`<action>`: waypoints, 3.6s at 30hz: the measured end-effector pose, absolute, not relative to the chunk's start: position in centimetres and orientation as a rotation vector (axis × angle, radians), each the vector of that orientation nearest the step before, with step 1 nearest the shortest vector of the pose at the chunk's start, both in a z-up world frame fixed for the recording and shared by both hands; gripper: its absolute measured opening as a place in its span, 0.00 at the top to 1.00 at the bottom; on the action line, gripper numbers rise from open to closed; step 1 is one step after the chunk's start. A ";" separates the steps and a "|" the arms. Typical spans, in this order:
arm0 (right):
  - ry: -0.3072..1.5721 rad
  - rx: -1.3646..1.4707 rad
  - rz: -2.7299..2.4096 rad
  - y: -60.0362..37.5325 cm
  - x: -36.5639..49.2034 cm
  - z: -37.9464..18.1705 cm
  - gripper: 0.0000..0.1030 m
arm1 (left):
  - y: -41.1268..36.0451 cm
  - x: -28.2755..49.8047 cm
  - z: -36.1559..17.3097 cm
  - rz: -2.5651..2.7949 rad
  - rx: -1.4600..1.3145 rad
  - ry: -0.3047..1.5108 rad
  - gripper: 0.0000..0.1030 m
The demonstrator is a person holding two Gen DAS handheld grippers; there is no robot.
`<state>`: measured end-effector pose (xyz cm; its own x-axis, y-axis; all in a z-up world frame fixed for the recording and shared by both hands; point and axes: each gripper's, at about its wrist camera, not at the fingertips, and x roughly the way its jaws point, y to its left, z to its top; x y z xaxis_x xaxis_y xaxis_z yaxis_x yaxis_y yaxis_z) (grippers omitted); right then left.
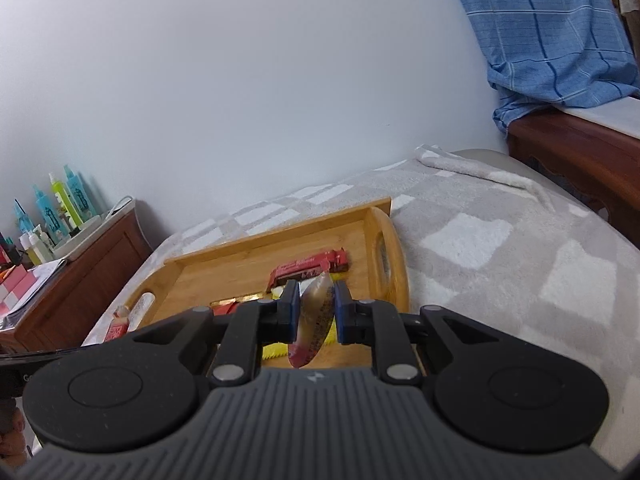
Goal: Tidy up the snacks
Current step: 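Carry the wafer pack over the tray with the left tool while the right tool lifts the pink pack, then lower the wafer pack onto the tray and open the left tool while the right tool releases the pink pack, then grasp a long red snack stick with the left tool while the right tool grasps a small white pack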
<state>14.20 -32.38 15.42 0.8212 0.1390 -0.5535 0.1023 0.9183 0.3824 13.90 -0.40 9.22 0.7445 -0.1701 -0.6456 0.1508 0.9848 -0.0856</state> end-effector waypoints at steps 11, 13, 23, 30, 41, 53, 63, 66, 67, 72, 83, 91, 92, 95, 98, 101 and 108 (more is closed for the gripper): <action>0.733 0.362 0.043 -34.4 21.6 13.2 0.81 | 0.6 19.3 7.5 -0.122 -0.059 0.776 0.70; 0.757 0.352 0.050 -34.3 22.4 12.7 0.81 | 0.6 19.8 7.0 -0.114 -0.055 0.790 0.70; 0.826 0.466 0.133 -34.7 23.5 10.9 0.81 | 0.0 21.4 5.1 -0.119 -0.065 0.833 0.70; 0.847 0.516 0.153 -34.9 24.0 10.2 0.80 | -0.5 21.8 4.5 -0.135 -0.060 0.840 0.70; 0.827 0.503 0.111 -35.0 23.7 10.5 0.47 | -1.2 21.8 4.5 -0.149 -0.054 0.830 0.69; 0.648 0.486 0.095 -34.4 21.4 12.9 0.21 | -1.0 20.6 5.6 -0.134 -0.052 0.803 0.36; 0.574 0.383 0.102 -32.4 18.1 14.4 0.08 | -0.9 16.8 7.4 -0.159 -0.023 0.737 0.18; 0.559 0.365 0.104 -31.9 17.1 14.7 0.03 | -0.6 15.3 7.7 -0.165 -0.040 0.725 0.15; 0.554 0.357 0.106 -31.7 16.8 14.8 0.03 | -0.5 14.8 7.7 -0.165 -0.046 0.723 0.14; 0.557 0.298 0.130 -30.2 15.7 14.7 0.03 | 0.1 12.2 7.6 -0.167 -0.063 0.717 0.12; 0.598 0.219 0.166 -26.6 12.4 13.6 0.02 | 1.9 6.7 5.7 -0.121 -0.045 0.730 0.12; 0.655 0.124 0.183 -24.2 10.7 12.5 0.09 | 2.5 5.4 3.9 -0.141 -0.036 0.774 0.40; 0.668 0.114 0.186 -24.0 10.6 12.3 0.10 | 2.6 5.3 3.8 -0.137 -0.038 0.779 0.42; 0.692 0.097 0.205 -23.3 10.3 11.8 0.11 | 2.8 5.4 3.3 -0.132 -0.047 0.798 0.51; 0.700 0.063 0.228 -22.6 10.4 11.6 0.11 | 3.0 5.5 3.0 -0.132 -0.059 0.811 0.55; 0.717 0.040 0.236 -22.0 10.5 11.3 0.12 | 3.0 5.5 3.0 -0.123 -0.057 0.810 0.59; 0.760 0.173 0.171 -23.4 10.6 10.9 0.33 | 3.4 5.9 3.0 -0.109 -0.083 0.817 0.78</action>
